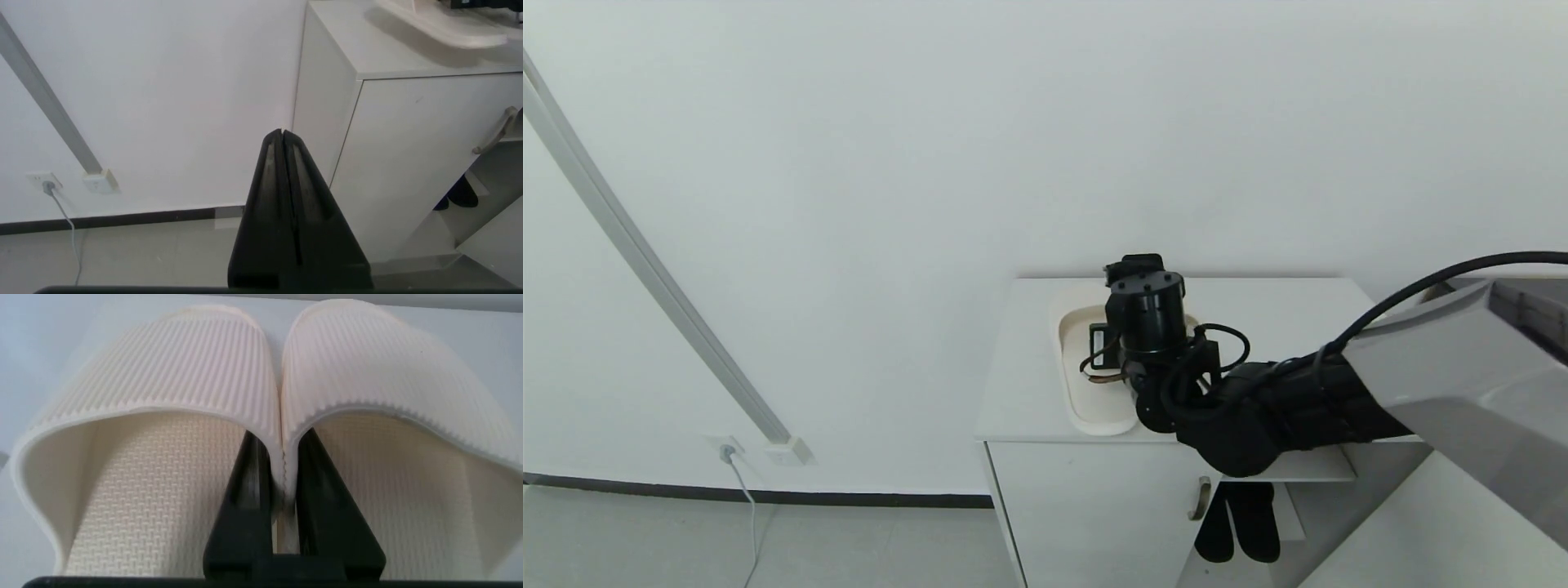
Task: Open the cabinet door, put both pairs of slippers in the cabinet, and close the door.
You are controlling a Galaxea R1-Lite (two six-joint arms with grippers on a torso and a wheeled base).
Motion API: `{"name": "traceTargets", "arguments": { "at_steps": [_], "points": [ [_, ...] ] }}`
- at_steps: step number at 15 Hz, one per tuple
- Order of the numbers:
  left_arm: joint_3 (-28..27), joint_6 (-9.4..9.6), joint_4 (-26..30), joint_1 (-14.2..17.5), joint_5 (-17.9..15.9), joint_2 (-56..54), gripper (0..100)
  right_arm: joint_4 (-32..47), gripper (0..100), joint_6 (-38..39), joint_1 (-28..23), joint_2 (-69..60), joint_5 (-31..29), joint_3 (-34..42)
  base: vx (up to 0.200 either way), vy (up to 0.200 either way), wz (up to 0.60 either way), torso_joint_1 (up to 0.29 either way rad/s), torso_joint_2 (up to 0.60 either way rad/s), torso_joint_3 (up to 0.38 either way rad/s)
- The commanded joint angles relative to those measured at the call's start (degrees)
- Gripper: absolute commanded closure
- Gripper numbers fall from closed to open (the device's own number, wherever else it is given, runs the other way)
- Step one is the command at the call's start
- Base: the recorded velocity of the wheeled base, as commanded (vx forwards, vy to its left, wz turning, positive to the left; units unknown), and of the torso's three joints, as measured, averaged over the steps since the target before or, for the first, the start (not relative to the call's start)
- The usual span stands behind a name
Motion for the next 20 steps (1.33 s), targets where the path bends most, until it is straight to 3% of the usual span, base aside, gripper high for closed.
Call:
{"name": "traceTargets", "arguments": {
  "at_steps": [1,3,4,7,13,20],
  "points": [
    [0.0,0.01,0.0,0.0,0.0,0.0,100,-2.5,100,0.0,0.7,-11.5,4.6,11.7,0.0,0.0,0.0,0.0,0.0,0.0],
    [-0.1,0.01,0.1,0.0,0.0,0.1,100,-5.0,100,-0.4,0.7,-17.1,8.9,19.7,0.0,0.0,0.0,0.0,0.0,0.0],
    [0.0,0.01,0.0,0.0,0.0,0.0,100,-6.3,100,-1.7,0.7,-23.2,11.5,27.7,0.0,0.0,0.0,0.0,0.0,0.0],
    [0.0,0.01,0.0,0.0,0.0,0.0,100,-6.5,100,-2.0,1.7,-33.9,19.7,38.1,0.0,0.0,0.0,0.0,0.0,0.0],
    [0.0,-0.08,0.0,0.0,0.0,0.0,100,-4.1,100,-2.0,4.8,-35.6,21.1,40.6,0.0,0.0,0.0,0.0,0.0,0.0],
    [0.0,-0.08,0.0,0.0,0.0,0.0,100,-4.1,100,-2.0,5.1,-35.3,21.0,40.8,-0.2,0.0,0.0,0.004,0.0,0.001]
  ]
}}
